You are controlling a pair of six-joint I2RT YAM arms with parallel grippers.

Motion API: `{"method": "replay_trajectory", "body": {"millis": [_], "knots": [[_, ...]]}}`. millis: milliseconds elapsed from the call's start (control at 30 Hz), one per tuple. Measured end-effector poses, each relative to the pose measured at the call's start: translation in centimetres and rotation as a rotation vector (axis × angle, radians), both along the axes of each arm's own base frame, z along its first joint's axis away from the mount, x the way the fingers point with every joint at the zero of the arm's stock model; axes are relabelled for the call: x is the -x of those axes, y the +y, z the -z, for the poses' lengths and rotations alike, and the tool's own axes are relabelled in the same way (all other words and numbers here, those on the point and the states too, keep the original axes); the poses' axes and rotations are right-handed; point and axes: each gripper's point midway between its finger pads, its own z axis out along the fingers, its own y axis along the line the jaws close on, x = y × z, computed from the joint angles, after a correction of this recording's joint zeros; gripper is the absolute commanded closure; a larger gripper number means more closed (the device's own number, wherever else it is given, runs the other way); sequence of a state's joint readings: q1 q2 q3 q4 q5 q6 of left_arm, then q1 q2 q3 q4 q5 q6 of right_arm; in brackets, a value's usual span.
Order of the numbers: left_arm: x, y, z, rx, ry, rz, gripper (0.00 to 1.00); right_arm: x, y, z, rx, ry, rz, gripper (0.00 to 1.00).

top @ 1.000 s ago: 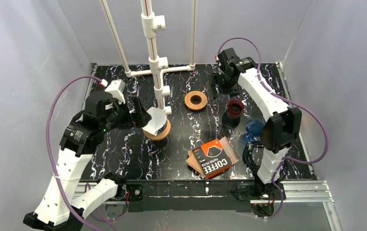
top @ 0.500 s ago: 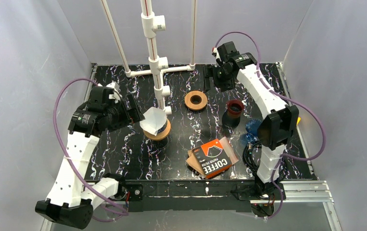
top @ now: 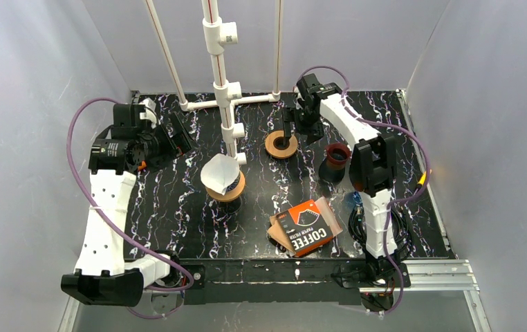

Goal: Place the coffee filter in the dripper
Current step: Pick up the dripper holder from the center of the board.

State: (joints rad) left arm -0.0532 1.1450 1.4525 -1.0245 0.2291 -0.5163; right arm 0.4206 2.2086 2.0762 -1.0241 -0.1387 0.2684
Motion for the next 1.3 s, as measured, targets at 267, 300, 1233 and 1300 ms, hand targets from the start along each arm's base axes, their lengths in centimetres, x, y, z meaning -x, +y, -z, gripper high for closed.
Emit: {"method": "replay_trajectory", "body": {"millis": [267,300,1233,1300], "knots": [[-1.8,-0.7,-4.0,0.054,-0.142,0.010,0.02,-1.9,0.8,2.8,0.011,0.024,0.026,0.07],[-2.0,-0.9,-4.1,0.061,-0.149,0.011,0.02,-2.2,0.8,3.2,0.016,0.024,0.028,0.08],[-3.0,-2.5,-4.1,0.146,-0.132,0.066,0.02,-4.7,1.5,6.8,0.004,0.022,0.084,0.27],[-3.0,-2.5,-4.1,0.147,-0.132,0.067,0.02,-4.7,1.7,6.8,-0.005,0.021,0.084,0.28]]}}
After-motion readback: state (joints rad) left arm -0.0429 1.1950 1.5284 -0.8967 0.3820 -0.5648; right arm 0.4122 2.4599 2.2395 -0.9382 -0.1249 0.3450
